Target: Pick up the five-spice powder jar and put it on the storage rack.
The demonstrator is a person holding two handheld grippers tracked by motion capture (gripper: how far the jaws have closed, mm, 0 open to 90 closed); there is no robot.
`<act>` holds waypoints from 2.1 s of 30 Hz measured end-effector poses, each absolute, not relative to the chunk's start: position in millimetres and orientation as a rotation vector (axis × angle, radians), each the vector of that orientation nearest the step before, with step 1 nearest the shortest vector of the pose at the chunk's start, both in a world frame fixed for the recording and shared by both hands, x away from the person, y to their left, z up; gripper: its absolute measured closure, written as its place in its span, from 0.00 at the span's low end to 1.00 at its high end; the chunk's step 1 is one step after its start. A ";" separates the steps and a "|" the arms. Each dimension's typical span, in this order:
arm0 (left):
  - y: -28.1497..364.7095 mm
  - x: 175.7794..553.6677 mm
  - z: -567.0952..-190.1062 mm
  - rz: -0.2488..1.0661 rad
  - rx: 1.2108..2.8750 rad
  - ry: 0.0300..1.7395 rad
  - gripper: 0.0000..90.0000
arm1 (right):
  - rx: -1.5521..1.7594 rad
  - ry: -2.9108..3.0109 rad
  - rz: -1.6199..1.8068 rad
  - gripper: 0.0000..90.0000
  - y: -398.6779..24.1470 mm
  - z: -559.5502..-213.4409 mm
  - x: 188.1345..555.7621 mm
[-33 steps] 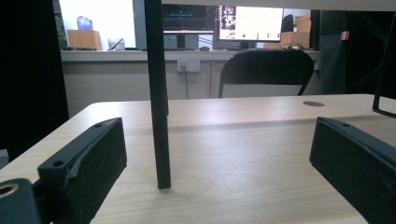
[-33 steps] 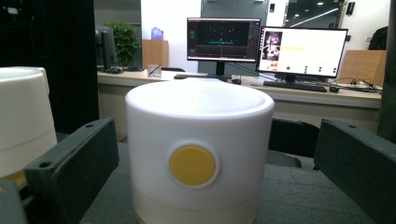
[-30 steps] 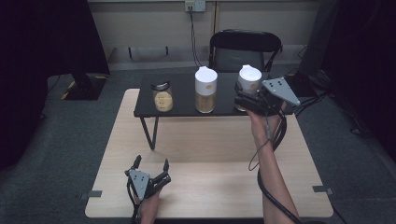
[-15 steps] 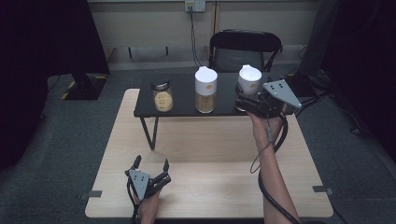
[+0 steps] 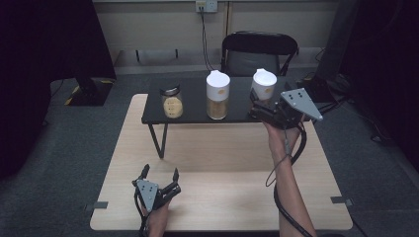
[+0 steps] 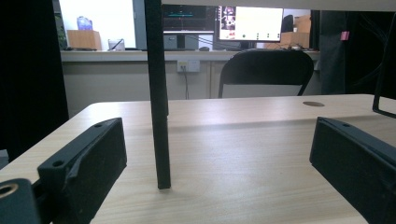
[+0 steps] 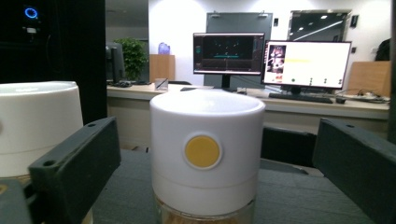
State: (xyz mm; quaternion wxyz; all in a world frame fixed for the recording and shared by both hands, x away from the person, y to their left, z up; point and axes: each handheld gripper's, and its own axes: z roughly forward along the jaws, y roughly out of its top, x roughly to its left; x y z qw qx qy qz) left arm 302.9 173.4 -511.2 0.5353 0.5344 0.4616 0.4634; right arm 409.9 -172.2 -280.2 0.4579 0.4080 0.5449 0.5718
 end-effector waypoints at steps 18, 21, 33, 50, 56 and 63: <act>173.4 303.0 -511.2 1.103 1.273 1.101 0.04 | 1.002 1.350 1.437 0.00 -173.0 -285.3 395.3; 173.4 303.0 -511.2 1.103 1.273 1.101 0.04 | 1.002 1.347 1.445 0.00 -173.5 -285.8 392.5; 173.3 303.0 -511.1 1.104 1.273 1.101 0.04 | 1.023 1.322 1.454 0.00 -182.9 -293.4 381.5; 173.3 303.0 -511.2 1.106 1.272 1.104 0.04 | 1.043 1.315 1.451 0.00 -186.5 -305.7 353.4; 173.3 303.0 -511.2 1.106 1.272 1.103 0.04 | 1.052 1.304 1.448 0.00 -188.0 -313.0 345.2; 173.3 303.0 -511.1 1.106 1.272 1.104 0.04 | 1.039 1.334 1.455 0.00 -188.5 -322.9 342.1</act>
